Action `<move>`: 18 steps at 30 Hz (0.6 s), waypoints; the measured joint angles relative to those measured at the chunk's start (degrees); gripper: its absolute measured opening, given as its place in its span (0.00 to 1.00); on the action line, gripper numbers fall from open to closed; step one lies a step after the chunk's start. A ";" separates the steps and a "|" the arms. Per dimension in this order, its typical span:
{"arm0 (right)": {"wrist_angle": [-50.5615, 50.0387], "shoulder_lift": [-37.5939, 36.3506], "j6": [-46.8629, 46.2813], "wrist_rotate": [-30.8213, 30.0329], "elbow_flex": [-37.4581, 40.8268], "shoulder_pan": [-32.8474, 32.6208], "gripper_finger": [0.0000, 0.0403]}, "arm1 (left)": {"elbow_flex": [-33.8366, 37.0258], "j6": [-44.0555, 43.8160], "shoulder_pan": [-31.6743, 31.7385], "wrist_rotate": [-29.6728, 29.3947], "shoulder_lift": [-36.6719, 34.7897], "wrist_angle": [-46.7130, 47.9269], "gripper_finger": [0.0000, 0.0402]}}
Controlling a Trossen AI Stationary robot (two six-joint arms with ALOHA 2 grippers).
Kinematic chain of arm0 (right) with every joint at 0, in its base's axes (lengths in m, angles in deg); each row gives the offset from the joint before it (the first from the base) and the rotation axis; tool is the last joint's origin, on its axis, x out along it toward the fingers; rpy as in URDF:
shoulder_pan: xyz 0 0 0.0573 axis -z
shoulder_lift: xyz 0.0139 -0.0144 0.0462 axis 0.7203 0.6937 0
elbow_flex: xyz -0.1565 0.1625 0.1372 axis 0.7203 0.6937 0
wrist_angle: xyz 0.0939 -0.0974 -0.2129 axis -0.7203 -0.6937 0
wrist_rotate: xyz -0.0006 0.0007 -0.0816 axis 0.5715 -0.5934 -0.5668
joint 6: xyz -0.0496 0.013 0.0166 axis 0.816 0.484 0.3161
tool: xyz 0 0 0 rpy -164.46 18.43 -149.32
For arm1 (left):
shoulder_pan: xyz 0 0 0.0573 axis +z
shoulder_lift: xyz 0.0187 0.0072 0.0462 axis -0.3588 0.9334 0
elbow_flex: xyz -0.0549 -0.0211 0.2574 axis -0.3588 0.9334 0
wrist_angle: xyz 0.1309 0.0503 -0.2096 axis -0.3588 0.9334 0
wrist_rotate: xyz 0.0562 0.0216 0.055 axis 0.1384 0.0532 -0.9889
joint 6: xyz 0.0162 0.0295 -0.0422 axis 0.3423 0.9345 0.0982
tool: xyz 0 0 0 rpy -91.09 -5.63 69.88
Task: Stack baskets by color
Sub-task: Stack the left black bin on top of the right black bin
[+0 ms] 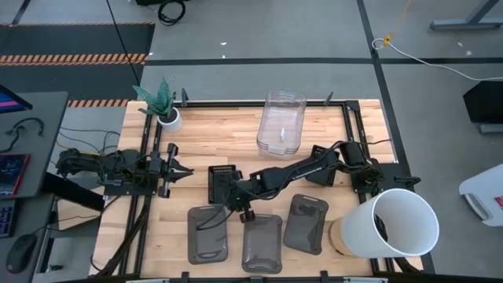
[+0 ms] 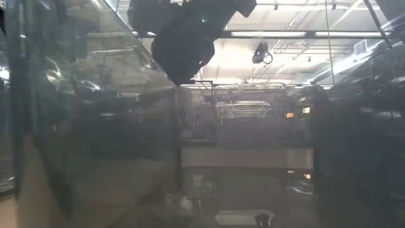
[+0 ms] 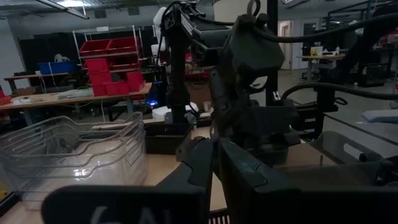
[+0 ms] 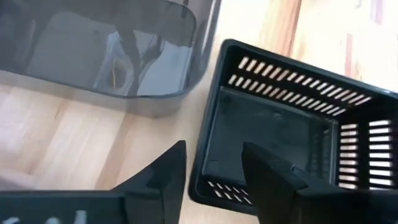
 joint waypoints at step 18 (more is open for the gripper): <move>-0.54 3.64 1.23 -3.24 0.20 0.29 0.52 | 0.00 0.00 -0.01 0.00 0.02 0.00 0.08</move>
